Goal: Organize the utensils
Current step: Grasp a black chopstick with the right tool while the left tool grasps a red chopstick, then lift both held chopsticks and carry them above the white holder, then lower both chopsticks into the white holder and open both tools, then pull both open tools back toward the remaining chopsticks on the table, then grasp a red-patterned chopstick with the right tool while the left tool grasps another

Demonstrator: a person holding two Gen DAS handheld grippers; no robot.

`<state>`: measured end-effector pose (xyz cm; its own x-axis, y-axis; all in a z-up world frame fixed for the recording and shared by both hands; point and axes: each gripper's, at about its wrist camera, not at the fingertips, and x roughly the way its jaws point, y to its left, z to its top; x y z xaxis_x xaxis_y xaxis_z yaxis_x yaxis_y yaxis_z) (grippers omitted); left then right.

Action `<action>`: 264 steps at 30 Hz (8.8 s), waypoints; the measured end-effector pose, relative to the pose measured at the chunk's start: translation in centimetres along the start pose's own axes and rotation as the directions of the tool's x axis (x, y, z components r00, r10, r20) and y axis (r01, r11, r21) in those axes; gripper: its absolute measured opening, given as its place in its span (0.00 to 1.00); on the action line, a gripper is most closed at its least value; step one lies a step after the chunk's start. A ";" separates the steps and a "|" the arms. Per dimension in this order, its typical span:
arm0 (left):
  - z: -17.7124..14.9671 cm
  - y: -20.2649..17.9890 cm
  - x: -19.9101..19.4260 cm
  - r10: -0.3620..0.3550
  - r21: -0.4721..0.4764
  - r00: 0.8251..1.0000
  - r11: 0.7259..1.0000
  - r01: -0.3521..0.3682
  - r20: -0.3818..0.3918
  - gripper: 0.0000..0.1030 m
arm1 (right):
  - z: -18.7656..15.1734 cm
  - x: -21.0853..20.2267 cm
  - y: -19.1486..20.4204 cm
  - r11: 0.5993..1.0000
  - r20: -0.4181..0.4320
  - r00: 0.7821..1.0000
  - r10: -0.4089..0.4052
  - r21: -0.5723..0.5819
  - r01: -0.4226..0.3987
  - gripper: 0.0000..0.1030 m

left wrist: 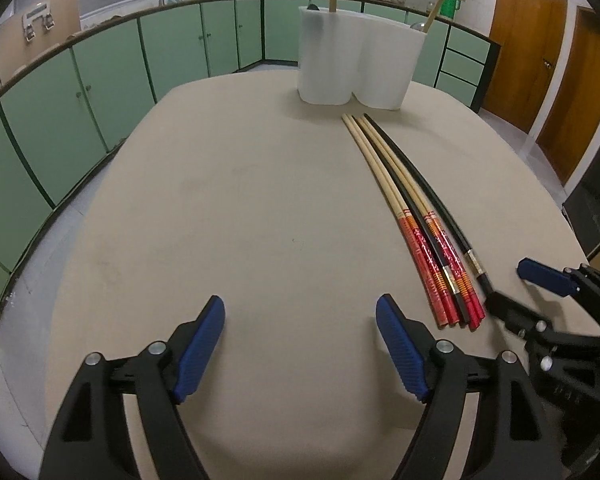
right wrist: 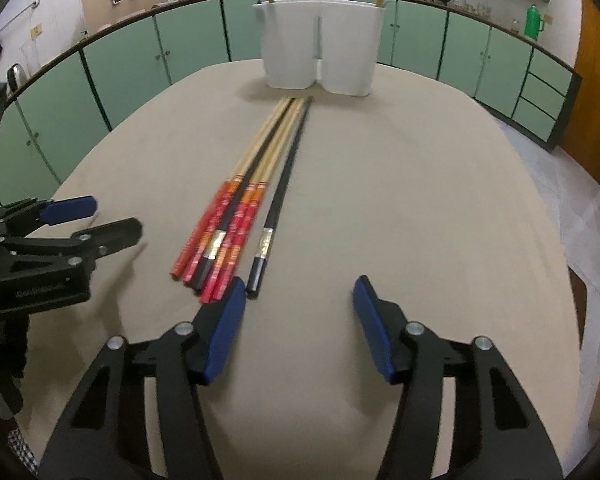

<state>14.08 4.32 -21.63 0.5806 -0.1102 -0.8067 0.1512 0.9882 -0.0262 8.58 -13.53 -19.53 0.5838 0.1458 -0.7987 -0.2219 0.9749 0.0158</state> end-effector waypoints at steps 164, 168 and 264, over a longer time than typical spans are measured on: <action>22.2 -1.7 -12.7 -0.054 0.016 0.841 0.998 0.054 0.538 0.56 | 22.8 -12.8 -9.6 0.999 0.463 0.886 0.020 0.019 -0.032 0.85; 18.5 -1.3 -13.5 -0.035 -0.007 0.846 0.999 0.046 0.531 0.67 | 19.0 -13.7 -8.8 1.000 0.462 0.887 0.021 -0.009 -0.019 0.90; -1.1 -5.0 -0.6 0.007 0.030 1.000 1.000 -0.007 0.008 0.72 | -1.1 -0.9 -2.9 0.995 0.023 0.998 0.050 0.083 -0.051 0.05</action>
<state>12.09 -0.40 -21.72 0.5877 -0.1040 -0.8023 0.1710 0.9853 -0.0025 7.83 -16.66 -19.58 0.5897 0.1979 -0.7830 -0.1860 0.9767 0.1068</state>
